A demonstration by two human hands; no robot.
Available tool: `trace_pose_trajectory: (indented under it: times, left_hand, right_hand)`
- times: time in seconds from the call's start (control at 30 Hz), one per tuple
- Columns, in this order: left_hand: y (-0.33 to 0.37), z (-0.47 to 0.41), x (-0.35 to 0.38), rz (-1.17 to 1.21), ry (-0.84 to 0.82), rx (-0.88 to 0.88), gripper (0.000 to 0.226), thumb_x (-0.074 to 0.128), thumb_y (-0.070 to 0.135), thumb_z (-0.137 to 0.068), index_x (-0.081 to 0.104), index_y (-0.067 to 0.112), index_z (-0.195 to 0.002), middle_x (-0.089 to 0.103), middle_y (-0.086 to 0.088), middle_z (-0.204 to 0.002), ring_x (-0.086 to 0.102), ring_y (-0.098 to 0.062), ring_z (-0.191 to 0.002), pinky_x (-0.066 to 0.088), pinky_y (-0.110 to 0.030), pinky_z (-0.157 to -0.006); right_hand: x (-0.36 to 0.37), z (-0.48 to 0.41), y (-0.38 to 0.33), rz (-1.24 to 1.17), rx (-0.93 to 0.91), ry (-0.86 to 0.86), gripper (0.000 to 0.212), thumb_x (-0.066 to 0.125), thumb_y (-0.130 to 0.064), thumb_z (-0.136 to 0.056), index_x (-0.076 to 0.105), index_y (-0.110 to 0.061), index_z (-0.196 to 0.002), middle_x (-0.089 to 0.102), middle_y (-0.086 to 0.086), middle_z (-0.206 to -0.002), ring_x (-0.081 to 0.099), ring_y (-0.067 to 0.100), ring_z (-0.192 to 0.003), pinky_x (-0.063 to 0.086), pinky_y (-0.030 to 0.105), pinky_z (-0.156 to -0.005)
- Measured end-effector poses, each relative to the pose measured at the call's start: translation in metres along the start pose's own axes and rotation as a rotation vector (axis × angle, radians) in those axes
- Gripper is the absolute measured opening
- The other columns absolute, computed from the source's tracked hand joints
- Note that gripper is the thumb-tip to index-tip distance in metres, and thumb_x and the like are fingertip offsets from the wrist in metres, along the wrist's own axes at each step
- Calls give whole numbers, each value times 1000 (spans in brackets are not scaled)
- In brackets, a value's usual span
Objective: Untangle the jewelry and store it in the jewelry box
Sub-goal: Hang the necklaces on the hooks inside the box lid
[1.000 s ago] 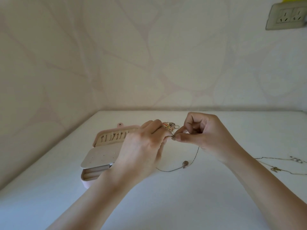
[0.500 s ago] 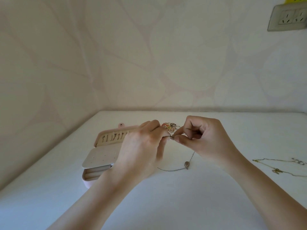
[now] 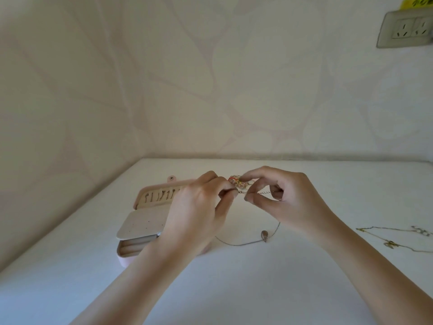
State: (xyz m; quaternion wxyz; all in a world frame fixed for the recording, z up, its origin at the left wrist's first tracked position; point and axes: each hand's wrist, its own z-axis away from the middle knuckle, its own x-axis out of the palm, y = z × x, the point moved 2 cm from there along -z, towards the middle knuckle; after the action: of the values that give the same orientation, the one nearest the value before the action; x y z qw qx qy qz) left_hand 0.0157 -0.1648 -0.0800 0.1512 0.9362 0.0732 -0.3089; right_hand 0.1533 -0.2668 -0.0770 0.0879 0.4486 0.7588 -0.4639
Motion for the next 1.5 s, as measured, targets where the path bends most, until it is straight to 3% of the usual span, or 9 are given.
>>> trace_pose_trajectory:
  times: [0.13,0.27,0.43,0.6,0.8,0.93,1.1,1.33,1.5]
  left_hand:
    - [-12,-2,0,108,-41,-71,18,65,34,-82,70,17,-78,53,14,-69,45,7,-58,32,-10,-53]
    - [-19,-3,-1,184,-111,-115,13,72,26,-82,69,15,-76,56,10,-68,48,1,-60,31,-9,-55]
    - [-25,-4,-2,307,-237,-174,13,68,28,-85,69,22,-73,62,8,-70,49,-4,-61,34,-15,-55]
    - [-28,-8,-11,490,-240,-276,22,62,33,-88,67,20,-71,57,13,-55,41,-2,-50,30,-15,-50]
    - [-42,-11,-14,654,-283,-457,23,58,41,-87,69,24,-76,65,9,-68,58,-6,-64,50,-21,-60]
    - [-91,-11,-10,315,-280,-568,12,55,27,-92,64,20,-93,68,1,-93,56,-14,-80,45,-28,-76]
    - [-126,8,2,-192,-539,-546,34,41,40,-95,57,22,-119,64,3,-113,57,-15,-93,42,-26,-78]
    - [-132,11,14,-323,-640,-470,52,34,56,-92,58,21,-120,57,-6,-122,47,-28,-116,32,-40,-98]
    - [-133,15,16,-286,-528,-481,60,40,62,-86,50,18,-126,49,-3,-128,35,-25,-123,25,-40,-107]
  right_hand:
    - [2,-1,1,-68,32,-56,9,72,-18,-82,77,-26,-81,65,-6,-63,48,0,-50,30,8,-51]
    - [5,-7,2,-224,132,-180,13,69,-25,-83,77,-14,-83,46,13,-54,38,5,-48,29,8,-50]
    - [10,-17,-3,-303,284,-350,18,66,-27,-84,74,-11,-85,43,-1,-45,34,7,-41,25,18,-46]
    - [5,-29,-16,-406,306,-407,14,67,-24,-84,74,-12,-84,63,2,-72,45,11,-59,45,20,-59]
    - [-10,-45,-42,-340,353,-368,20,57,-22,-92,70,-12,-79,50,-1,-62,28,8,-47,17,18,-43]
    - [-15,-55,-54,-268,332,-320,22,58,-27,-92,71,-13,-81,44,-5,-56,29,6,-45,21,16,-43]
    - [-19,-79,-64,-307,339,-287,20,55,-14,-94,70,-7,-82,63,0,-68,47,8,-56,43,18,-61]
    - [-21,-128,-79,-126,266,-254,14,59,-12,-92,72,-9,-89,62,-7,-61,38,7,-52,33,15,-52]
    - [-16,-165,-90,-152,191,-221,14,61,-18,-91,71,-9,-90,57,-5,-63,34,7,-52,32,16,-52]
